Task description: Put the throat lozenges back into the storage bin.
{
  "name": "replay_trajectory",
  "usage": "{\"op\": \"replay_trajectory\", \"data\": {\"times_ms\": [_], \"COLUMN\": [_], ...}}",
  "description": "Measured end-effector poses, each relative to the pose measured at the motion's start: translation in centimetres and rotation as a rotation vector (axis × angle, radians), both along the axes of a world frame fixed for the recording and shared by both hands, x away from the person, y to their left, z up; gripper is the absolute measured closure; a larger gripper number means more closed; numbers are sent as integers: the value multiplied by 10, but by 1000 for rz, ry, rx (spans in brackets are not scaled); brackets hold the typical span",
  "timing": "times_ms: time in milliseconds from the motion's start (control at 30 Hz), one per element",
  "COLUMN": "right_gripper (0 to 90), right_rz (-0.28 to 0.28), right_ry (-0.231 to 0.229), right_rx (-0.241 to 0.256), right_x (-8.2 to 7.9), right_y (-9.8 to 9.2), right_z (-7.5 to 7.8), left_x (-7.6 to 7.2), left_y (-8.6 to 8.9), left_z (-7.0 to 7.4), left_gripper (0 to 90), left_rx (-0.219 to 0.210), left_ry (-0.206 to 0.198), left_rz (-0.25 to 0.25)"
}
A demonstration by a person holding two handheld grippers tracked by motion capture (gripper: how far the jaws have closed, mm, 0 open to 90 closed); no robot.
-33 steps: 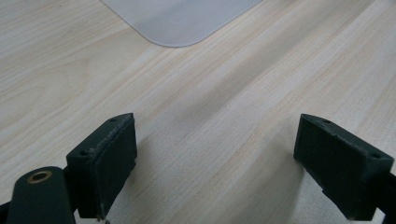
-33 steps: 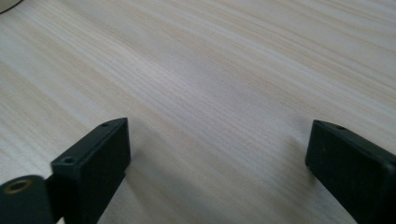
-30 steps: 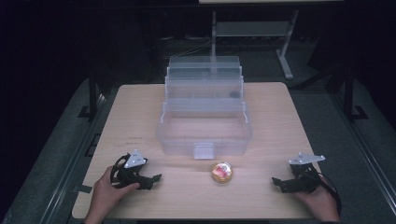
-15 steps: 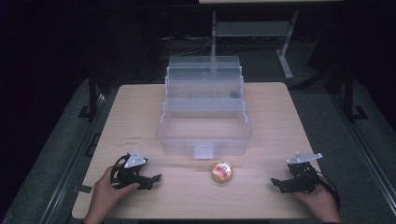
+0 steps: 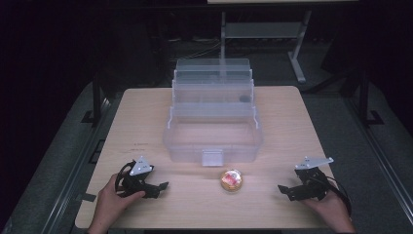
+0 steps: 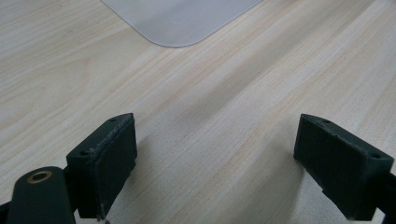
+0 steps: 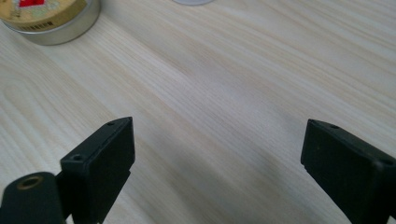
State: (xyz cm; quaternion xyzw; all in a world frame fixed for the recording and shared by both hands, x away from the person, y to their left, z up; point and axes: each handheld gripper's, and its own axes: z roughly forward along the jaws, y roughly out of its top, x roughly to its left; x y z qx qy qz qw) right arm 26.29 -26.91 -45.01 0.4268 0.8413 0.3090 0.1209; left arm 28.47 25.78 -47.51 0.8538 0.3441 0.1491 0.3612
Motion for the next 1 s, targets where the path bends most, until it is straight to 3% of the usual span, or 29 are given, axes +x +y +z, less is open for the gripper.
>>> {"op": "replay_trajectory", "data": {"times_ms": [167,1000], "right_gripper": [96,86], "right_rz": [2,73], "right_ry": [-3,-13], "right_rx": [19,17], "right_x": [0,8], "right_y": [3,23], "right_z": [4,18], "left_x": [0,0], "left_y": [0,0], "left_z": [0,0], "left_gripper": [123,123], "left_rx": [0,-2], "left_ry": [0,2], "left_rz": [0,2]}}
